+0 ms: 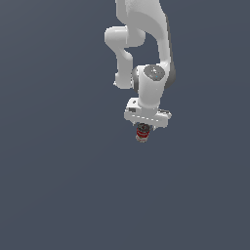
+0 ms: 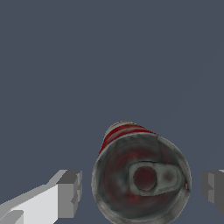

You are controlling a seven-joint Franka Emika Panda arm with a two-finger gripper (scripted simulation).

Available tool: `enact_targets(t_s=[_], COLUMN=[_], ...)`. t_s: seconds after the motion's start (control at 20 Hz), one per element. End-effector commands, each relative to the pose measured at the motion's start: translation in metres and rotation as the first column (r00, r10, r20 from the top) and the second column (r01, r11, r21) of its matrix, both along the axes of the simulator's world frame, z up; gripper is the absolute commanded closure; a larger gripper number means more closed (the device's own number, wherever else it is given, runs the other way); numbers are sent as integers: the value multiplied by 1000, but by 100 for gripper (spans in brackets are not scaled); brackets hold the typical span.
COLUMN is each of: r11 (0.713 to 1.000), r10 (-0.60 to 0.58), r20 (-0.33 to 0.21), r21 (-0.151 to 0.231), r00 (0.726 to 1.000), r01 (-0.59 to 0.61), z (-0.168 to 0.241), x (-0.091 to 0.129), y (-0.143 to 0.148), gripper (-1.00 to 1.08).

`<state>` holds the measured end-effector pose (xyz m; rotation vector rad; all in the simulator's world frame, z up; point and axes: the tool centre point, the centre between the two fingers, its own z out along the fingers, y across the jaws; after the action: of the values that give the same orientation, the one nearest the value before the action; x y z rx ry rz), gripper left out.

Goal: Pick up the object and move it to a goal position.

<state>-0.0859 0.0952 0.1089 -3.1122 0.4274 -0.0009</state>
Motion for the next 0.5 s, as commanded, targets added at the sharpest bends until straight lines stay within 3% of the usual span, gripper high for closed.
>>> enact_targets(t_s=[0.0,0.4,0.45], r11=[1000,1000,1000], r10=[-1,-2,-2], r20=[-1,-1,-1], r21=[0,0,0], r00=[1000,1000,1000], r01=[1,2,2], z=[-13,-32,-32], x=[-1,0,0], y=[0,0,0], gripper=[-92,-92,108])
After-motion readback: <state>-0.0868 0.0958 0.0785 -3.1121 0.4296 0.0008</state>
